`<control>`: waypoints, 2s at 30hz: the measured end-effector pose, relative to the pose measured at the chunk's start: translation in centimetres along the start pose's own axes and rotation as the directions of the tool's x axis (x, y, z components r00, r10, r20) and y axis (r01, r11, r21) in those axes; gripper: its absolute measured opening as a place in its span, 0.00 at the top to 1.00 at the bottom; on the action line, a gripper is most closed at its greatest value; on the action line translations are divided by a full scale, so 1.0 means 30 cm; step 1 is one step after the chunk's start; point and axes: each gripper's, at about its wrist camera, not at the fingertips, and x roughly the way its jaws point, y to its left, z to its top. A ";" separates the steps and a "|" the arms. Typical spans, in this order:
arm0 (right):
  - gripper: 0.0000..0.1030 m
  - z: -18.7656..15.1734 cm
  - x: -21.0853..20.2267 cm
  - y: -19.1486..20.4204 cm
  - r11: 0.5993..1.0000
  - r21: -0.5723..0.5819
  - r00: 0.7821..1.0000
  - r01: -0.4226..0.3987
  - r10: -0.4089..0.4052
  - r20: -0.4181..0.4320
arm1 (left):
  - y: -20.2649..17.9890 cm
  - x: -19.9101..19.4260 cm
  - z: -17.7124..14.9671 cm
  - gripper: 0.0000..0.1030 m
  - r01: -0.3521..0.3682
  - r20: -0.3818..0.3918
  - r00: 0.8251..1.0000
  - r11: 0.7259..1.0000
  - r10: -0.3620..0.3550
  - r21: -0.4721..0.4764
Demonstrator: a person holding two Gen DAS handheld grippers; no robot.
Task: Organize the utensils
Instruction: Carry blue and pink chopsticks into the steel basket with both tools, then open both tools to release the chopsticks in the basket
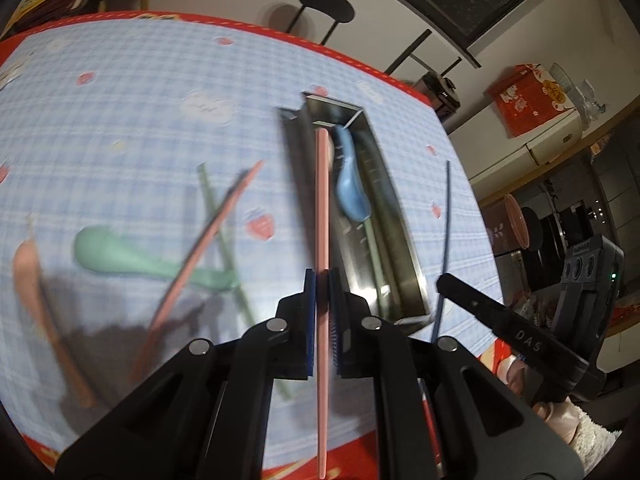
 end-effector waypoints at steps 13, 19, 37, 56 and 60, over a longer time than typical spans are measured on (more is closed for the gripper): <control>0.94 0.213 0.096 0.005 0.995 -0.096 1.000 0.005 -0.005 0.004 | -0.101 0.150 0.202 0.90 0.015 0.028 0.999 0.999 -0.014 -0.035; 0.94 0.214 0.185 -0.011 0.993 -0.112 0.998 0.039 -0.044 -0.047 | -0.110 0.234 0.235 0.90 0.005 -0.002 1.000 0.999 -0.005 -0.043; 0.93 0.176 0.250 -0.054 0.995 -0.084 0.992 0.062 -0.071 -0.103 | -0.104 0.402 0.244 0.90 -0.003 -0.081 0.997 0.997 -0.004 -0.082; 0.16 0.136 0.060 0.003 0.983 -0.131 0.992 0.129 -0.128 0.016 | -0.064 0.128 0.232 0.12 -0.102 0.089 0.991 0.995 0.103 -0.023; 0.06 0.089 0.025 0.042 0.977 -0.162 0.990 0.141 -0.140 0.018 | -0.002 0.042 0.192 0.07 -0.157 0.093 0.982 0.985 0.163 -0.069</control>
